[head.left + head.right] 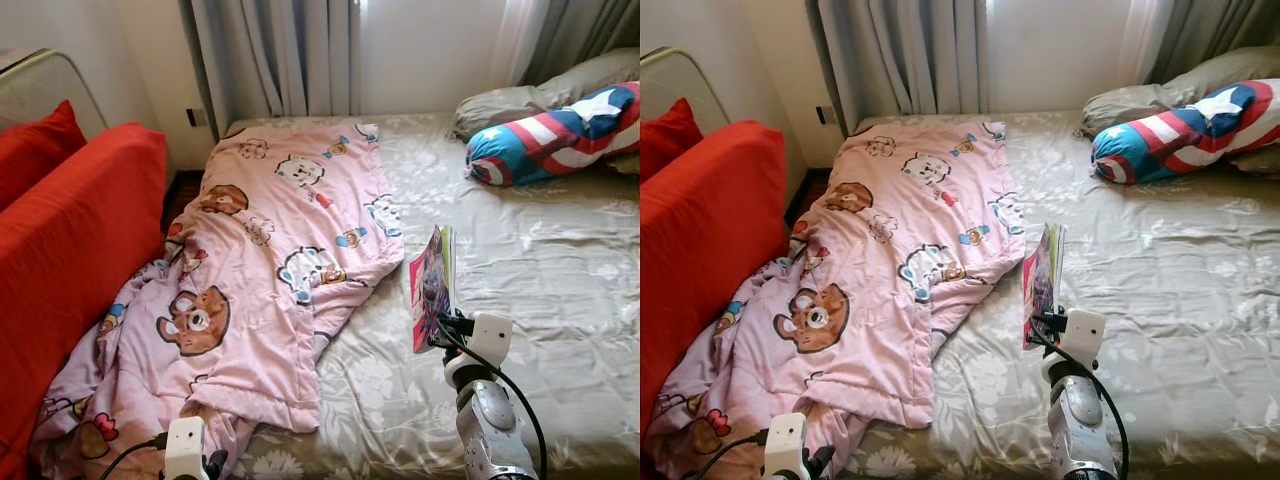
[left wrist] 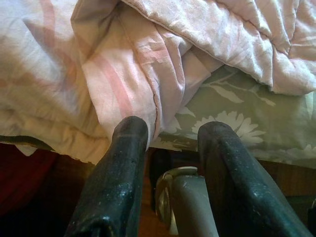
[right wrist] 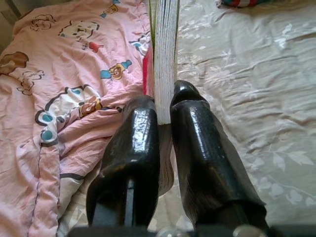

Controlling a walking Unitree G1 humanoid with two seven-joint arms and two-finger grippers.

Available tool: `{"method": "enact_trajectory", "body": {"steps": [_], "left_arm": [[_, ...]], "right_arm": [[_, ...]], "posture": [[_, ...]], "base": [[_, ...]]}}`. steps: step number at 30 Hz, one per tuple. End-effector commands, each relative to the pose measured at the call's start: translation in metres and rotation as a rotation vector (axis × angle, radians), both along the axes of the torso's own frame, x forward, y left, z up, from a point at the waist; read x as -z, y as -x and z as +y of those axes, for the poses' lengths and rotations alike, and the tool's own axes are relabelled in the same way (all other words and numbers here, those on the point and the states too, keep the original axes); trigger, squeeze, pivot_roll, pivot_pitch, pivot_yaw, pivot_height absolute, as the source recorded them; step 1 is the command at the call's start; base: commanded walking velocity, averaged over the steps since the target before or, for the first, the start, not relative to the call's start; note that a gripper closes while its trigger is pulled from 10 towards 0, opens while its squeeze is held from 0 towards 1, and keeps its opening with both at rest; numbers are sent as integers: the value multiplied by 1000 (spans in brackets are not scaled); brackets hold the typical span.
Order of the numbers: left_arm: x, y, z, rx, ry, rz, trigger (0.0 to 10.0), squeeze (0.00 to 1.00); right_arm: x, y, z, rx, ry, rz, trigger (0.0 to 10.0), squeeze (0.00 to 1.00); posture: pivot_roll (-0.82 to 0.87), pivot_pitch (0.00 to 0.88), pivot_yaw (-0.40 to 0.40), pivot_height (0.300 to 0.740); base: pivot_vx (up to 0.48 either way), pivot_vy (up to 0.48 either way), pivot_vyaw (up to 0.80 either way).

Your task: Clean up the room

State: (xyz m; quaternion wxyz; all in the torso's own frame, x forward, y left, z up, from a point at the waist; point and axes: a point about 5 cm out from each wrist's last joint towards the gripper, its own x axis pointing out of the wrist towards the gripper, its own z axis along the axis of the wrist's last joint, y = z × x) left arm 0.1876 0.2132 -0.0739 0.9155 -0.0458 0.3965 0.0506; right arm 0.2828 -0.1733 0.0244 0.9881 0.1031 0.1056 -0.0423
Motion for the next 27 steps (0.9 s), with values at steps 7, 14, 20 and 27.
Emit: {"method": "enact_trajectory", "body": {"steps": [7, 14, 20, 27], "left_arm": [[7, 17, 11, -14, -42, 69, 10000, 0], [9, 20, 10, -13, -47, 89, 10000, 0], [9, 19, 8, -6, -48, 91, 10000, 0], [10, 22, 7, 2, -47, 98, 10000, 0]], "right_arm": [[-10, -9, 7, -28, 20, -45, 10000, 0], [-11, -11, 9, -46, 23, -50, 10000, 0], [-13, -13, 5, -34, 24, -60, 10000, 0], [-12, -13, 4, -31, 25, -54, 10000, 0]], "posture": [[5, 0, -14, 740], [-4, 0, -10, 740], [-8, 0, -10, 740], [-4, 0, -11, 740]], "base": [[0, -276, 0], [0, -374, 0], [0, -380, 0], [0, -381, 0]]}}
